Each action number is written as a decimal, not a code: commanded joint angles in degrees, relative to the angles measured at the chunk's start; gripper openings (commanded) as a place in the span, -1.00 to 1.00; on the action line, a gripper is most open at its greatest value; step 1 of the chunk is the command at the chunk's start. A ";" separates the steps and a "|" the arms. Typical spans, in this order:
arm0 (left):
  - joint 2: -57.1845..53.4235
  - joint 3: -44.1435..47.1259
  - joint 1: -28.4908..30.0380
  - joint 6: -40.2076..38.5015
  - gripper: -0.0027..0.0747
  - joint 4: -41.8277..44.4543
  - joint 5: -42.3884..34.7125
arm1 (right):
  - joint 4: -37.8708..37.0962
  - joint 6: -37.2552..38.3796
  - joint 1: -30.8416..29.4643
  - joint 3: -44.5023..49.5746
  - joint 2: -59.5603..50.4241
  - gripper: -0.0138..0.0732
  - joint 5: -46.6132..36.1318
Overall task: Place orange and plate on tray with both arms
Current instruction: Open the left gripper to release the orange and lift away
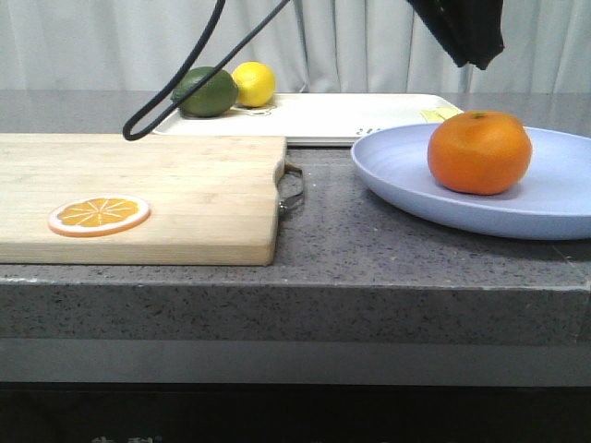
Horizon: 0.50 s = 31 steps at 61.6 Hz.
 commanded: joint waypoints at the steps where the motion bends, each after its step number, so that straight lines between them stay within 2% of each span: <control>1: -5.03 -1.35 -0.24 -0.40 -0.98 0.56 1.34 | 0.00 -0.16 -0.21 -2.08 0.69 0.70 -5.04; 13: -11.78 4.35 3.61 -2.37 -0.98 3.48 1.34 | 0.00 -0.16 -0.21 -2.08 0.69 0.70 -4.98; 31: -26.04 19.03 17.21 -4.46 -0.98 5.00 0.00 | 0.00 -0.16 -0.21 -2.08 0.69 0.70 -4.98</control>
